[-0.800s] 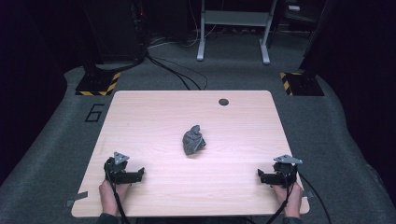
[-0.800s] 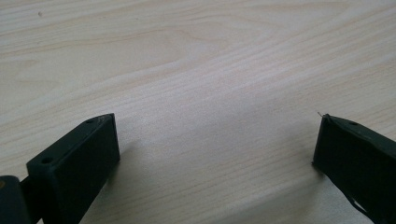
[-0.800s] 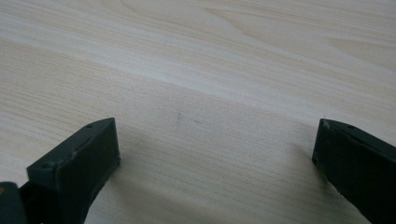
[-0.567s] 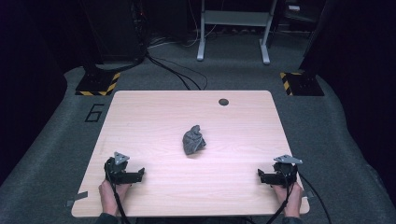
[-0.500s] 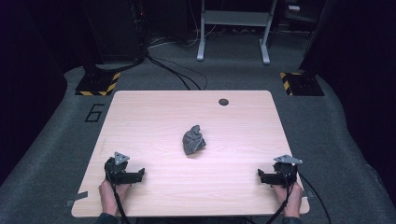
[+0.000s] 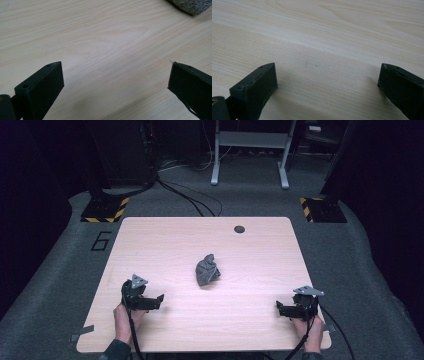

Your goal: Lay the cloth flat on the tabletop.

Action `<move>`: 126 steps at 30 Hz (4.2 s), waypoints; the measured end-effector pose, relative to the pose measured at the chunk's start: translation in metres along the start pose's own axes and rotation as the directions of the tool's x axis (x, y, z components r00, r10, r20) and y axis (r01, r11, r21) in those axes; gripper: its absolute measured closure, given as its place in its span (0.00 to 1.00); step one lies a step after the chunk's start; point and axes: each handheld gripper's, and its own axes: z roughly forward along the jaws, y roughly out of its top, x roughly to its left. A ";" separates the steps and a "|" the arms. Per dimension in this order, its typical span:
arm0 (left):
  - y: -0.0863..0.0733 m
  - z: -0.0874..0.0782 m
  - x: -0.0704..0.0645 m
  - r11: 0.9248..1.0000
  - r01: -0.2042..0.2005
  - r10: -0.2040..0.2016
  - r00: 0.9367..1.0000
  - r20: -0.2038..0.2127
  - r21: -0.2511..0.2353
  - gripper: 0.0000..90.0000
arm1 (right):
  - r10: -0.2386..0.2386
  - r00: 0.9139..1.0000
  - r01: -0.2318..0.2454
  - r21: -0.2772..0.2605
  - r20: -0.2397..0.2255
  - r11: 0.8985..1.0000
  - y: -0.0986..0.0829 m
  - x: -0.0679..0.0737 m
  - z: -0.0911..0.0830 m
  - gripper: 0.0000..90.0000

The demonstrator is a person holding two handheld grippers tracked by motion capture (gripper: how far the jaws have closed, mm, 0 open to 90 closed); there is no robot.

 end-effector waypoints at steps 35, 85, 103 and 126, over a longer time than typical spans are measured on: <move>0.095 0.039 -0.051 0.992 -0.119 0.122 0.984 0.131 -0.034 0.00 | -0.001 1.000 0.001 0.000 -0.002 1.000 0.000 0.000 0.000 0.03; 0.116 0.121 -0.097 0.984 -0.172 0.163 0.970 0.181 0.035 0.52 | 0.000 1.000 0.000 -0.002 -0.004 1.000 0.000 0.000 0.000 0.03; 0.121 0.088 -0.088 0.982 -0.178 0.185 0.967 0.177 -0.057 0.67 | 0.000 1.000 0.000 -0.002 -0.004 1.000 0.000 0.001 -0.001 0.04; 0.101 0.023 -0.117 0.965 -0.218 0.250 0.928 0.276 -0.143 0.66 | 0.003 1.000 -0.003 -0.003 -0.002 1.000 0.000 0.001 -0.001 0.04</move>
